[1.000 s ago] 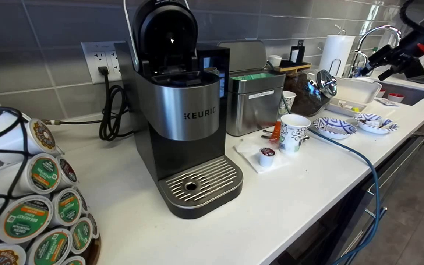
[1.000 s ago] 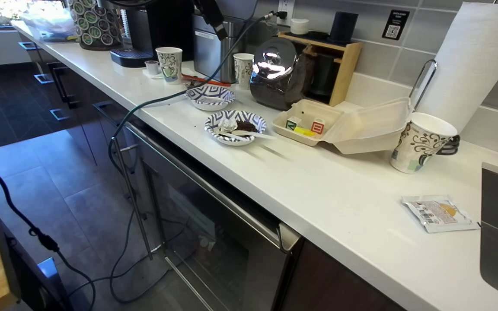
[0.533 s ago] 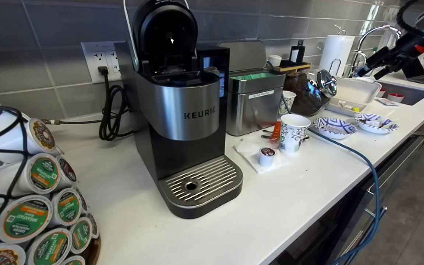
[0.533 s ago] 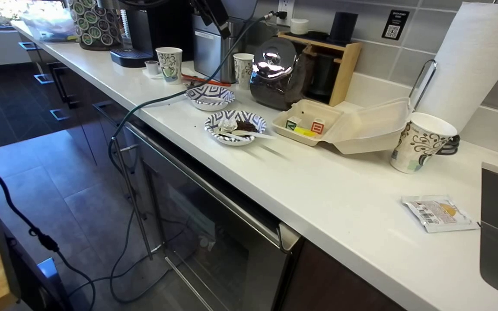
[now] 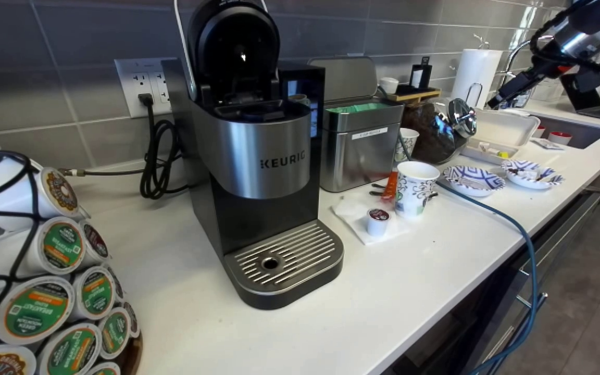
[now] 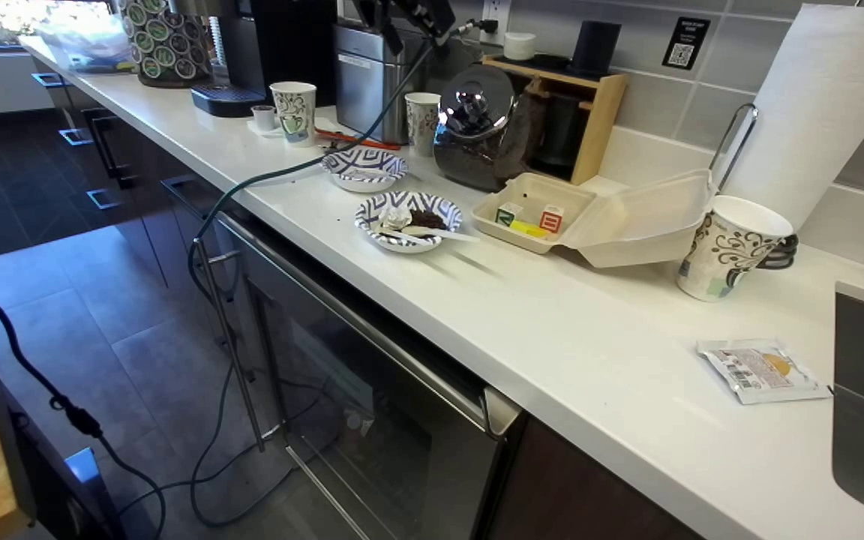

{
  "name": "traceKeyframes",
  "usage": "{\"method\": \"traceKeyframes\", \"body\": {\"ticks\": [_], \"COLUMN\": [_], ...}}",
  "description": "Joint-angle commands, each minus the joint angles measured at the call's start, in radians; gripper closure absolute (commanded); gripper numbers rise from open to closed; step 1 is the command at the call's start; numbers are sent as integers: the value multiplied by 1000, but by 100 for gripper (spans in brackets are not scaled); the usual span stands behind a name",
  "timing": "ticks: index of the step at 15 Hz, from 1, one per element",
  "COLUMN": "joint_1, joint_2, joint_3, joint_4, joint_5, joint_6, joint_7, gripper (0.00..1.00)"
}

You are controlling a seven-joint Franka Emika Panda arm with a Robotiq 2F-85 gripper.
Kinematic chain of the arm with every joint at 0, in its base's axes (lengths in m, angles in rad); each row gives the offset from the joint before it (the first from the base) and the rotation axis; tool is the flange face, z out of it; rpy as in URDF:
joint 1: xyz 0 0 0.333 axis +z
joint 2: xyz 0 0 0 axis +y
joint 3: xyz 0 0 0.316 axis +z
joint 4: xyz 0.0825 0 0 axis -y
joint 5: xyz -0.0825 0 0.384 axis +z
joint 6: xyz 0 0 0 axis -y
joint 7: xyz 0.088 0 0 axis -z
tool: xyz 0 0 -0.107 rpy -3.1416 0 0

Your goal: Move the bowl to the right then take lid off of the jar of beans

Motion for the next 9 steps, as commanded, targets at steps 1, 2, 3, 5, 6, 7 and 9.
{"method": "traceKeyframes", "body": {"ticks": [1,2,3,5,6,7,9], "joint_1": [-37,-48,-58,-39,-40,-39,-48], "joint_2": [146,169,187,143,146,144,149], "joint_3": [1,-1,-4,-4,-4,-3,5], "joint_4": [196,231,258,191,192,192,201], "joint_5": [28,29,28,7,7,7,20], "joint_6": [-59,-77,-101,-47,-47,-47,-62], "joint_7": [-47,-39,-24,-16,-16,-16,-38], "gripper": [0,0,0,0,0,0,0]}}
